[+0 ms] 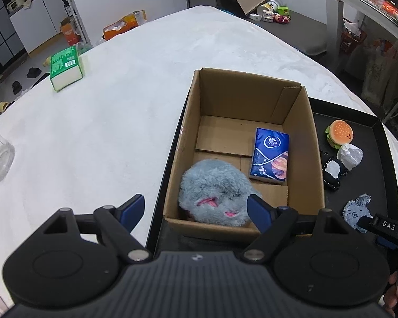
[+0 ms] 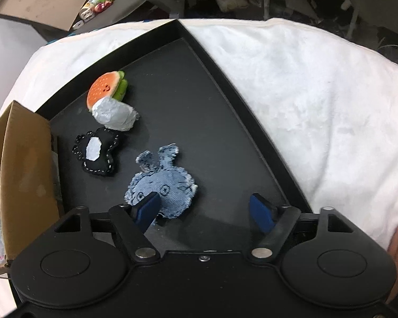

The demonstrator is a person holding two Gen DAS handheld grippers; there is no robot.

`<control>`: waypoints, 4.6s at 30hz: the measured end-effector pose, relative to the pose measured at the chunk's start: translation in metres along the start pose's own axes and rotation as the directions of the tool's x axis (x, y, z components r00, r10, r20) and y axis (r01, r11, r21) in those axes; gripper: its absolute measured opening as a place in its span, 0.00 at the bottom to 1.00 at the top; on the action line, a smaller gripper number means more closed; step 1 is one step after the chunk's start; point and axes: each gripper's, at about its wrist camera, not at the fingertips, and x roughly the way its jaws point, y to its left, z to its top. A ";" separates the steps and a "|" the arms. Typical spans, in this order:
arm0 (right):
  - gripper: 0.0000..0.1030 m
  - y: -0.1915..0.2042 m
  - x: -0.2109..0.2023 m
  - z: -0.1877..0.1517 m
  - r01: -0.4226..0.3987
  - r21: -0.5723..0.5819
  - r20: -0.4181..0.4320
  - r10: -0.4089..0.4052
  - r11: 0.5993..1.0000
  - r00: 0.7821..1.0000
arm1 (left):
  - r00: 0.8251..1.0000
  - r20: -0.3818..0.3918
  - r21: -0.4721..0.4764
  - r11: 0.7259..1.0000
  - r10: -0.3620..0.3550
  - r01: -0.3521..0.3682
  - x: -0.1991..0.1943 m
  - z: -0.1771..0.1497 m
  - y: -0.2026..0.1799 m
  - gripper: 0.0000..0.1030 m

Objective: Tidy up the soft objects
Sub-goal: 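Move the right tool to the blue denim plush and grasp it, then drop the denim plush into the box with the right tool while the left tool grips it, then move the right tool to the white plastic-wrapped ball and grasp it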

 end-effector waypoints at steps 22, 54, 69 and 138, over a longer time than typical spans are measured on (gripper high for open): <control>0.05 0.044 -0.045 0.011 -0.088 -0.138 0.101 0.102 0.987 0.990 | 0.984 0.015 -0.090 0.980 -0.177 0.177 0.017 -0.007 0.046 0.80; 0.05 0.219 -0.083 0.021 -0.202 -0.499 0.048 0.259 0.843 0.965 | 0.961 0.025 -0.240 0.931 -0.277 0.274 0.040 -0.009 0.080 0.11; 0.30 0.260 -0.056 0.023 -0.273 -0.469 -0.080 0.268 0.840 0.960 | 0.949 0.004 -0.279 0.911 -0.316 0.305 0.044 -0.006 0.089 0.12; 0.83 0.067 0.018 0.099 -0.330 -0.375 -0.112 0.311 0.866 0.944 | 0.995 -0.099 -0.135 0.991 -0.016 0.003 0.052 0.056 0.013 0.82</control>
